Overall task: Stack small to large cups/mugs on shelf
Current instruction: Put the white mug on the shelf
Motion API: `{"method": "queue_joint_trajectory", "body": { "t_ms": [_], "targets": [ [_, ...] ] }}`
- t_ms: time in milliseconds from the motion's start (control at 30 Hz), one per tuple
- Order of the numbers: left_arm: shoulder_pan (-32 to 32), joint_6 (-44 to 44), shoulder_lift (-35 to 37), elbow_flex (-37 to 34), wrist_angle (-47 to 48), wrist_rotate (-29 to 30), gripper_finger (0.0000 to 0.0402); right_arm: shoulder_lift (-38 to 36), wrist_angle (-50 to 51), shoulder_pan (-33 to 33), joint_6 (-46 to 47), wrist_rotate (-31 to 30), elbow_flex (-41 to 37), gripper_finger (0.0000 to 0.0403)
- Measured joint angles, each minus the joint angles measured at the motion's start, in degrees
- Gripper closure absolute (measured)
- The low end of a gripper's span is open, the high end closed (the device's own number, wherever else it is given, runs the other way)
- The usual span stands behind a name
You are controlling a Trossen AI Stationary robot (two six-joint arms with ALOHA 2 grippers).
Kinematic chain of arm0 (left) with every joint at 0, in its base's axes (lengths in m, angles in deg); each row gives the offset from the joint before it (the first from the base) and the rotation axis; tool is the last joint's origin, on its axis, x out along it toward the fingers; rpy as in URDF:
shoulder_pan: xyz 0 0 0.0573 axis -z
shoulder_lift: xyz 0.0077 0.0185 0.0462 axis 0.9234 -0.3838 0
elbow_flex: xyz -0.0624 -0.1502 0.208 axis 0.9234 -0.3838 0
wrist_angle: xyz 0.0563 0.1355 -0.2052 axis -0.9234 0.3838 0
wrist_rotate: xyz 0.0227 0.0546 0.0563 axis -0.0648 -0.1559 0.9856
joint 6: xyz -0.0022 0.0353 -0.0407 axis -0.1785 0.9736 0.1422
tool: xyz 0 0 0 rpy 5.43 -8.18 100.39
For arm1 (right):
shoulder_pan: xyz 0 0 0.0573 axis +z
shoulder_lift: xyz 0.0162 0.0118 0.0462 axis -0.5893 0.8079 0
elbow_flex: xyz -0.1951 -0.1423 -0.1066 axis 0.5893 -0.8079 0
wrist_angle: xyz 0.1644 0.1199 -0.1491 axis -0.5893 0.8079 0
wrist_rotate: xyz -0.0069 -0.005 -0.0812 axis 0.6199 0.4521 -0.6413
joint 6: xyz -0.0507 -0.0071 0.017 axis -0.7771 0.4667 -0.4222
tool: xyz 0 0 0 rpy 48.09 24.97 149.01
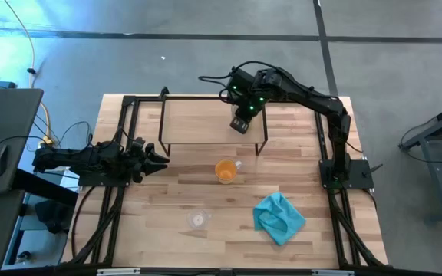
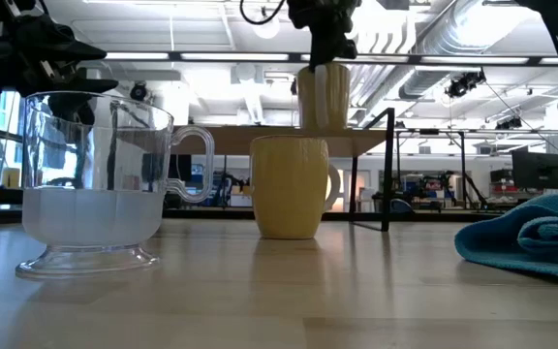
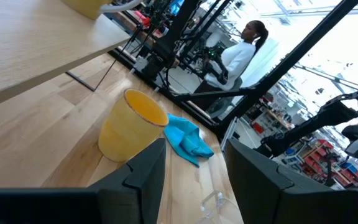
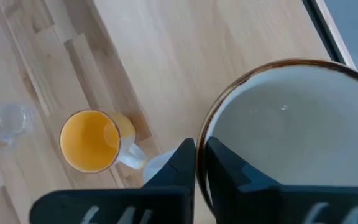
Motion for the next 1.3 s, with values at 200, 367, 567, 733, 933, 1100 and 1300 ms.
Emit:
{"method": "queue_joint_trajectory", "body": {
  "t_ms": [200, 367, 567, 733, 933, 1100, 1300],
  "targets": [
    [0.00, -0.03, 0.00, -0.01, 0.00, 0.02, 0.0247, 0.00, 0.05, 0.61, -2.00, 1.61, -0.02, 0.0398],
    [0.02, -0.37, 0.00, 0.00, 0.00, 0.02, 0.0247, 0.00, 1.36, 0.61, -3.66, 2.42, -0.01, 0.0398],
    [0.00, -1.07, 0.00, -0.02, 0.00, 0.02, 0.0247, -0.13, 4.34, 0.63, -5.44, 2.34, 0.11, 0.0398],
    [0.00, -1.07, 0.00, -0.02, 0.00, 0.02, 0.0247, -0.13, 4.51, 0.63, -6.81, 2.15, 0.11, 0.0398],
    [0.00, -1.09, 0.00, -0.01, 0.01, 0.02, 0.0247, -0.13, 4.76, 0.49, -9.38, 2.05, 0.07, 0.0398],
    [0.01, -1.09, 0.00, 0.00, 0.00, 0.02, 0.0247, -0.09, 4.85, 0.09, -10.83, 2.07, 0.06, 0.0398],
    [0.00, -1.09, 0.00, 0.00, 0.02, 0.04, 0.0247, -0.09, 4.92, -0.62, -11.86, 2.41, 0.02, 0.0398]
  ]
}}
